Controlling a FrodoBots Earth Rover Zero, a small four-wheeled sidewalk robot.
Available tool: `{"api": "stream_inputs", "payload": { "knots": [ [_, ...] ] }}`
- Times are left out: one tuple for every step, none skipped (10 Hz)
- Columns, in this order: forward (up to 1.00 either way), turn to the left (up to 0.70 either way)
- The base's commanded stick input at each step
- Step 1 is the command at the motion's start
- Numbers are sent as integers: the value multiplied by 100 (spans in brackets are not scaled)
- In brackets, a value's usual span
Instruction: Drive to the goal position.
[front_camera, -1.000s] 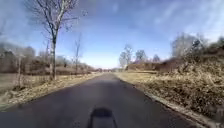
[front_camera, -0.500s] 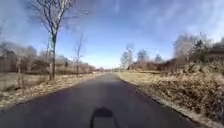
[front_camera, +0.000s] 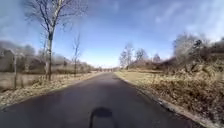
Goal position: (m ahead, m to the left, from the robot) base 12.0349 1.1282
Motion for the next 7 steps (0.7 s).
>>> {"api": "stream_inputs", "payload": {
  "knots": [
    [85,3],
    [85,2],
    [85,0],
    [85,0],
    [85,0],
    [85,0],
    [85,0]
  ]
}}
